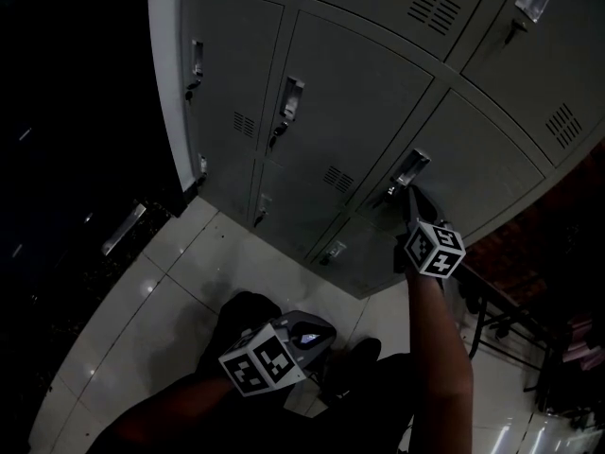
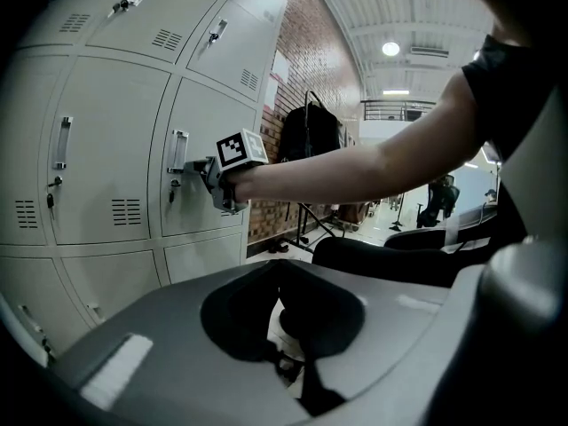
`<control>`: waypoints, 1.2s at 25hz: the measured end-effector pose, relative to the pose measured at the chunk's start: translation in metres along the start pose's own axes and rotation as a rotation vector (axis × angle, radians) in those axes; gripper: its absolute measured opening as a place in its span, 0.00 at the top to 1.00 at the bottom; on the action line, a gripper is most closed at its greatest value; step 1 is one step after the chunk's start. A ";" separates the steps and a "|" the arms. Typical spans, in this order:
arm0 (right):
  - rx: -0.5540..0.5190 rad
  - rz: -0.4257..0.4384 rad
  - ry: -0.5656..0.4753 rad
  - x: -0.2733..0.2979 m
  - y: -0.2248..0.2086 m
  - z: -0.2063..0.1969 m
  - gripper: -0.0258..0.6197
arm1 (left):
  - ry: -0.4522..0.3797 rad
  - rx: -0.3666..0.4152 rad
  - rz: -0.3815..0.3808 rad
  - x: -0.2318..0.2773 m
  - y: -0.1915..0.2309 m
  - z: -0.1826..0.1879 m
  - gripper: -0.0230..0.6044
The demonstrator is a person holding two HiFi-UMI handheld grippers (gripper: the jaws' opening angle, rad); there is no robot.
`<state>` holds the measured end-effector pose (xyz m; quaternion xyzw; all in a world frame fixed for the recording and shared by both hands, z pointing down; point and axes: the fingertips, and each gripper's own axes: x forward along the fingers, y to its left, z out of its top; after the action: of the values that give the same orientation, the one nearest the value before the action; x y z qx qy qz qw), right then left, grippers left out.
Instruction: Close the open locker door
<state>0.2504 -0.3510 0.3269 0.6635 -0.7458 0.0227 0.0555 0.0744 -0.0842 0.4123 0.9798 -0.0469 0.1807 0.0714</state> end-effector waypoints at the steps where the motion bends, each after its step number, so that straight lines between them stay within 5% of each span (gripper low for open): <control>1: 0.007 0.006 -0.002 -0.002 0.001 0.000 0.96 | -0.002 -0.002 -0.001 0.000 0.000 0.000 0.94; 10: -0.020 0.167 -0.007 -0.070 0.050 -0.019 0.96 | -0.003 -0.001 0.000 -0.001 0.001 -0.001 0.94; 22: 0.082 0.272 -0.110 -0.194 0.084 -0.002 0.96 | 0.000 -0.002 0.002 0.001 0.002 -0.004 0.94; 30: 0.079 0.254 0.050 -0.263 0.085 -0.064 0.96 | -0.007 -0.006 -0.004 0.002 0.000 -0.004 0.94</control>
<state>0.1997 -0.0741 0.3638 0.5647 -0.8206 0.0752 0.0445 0.0752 -0.0837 0.4164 0.9803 -0.0458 0.1770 0.0744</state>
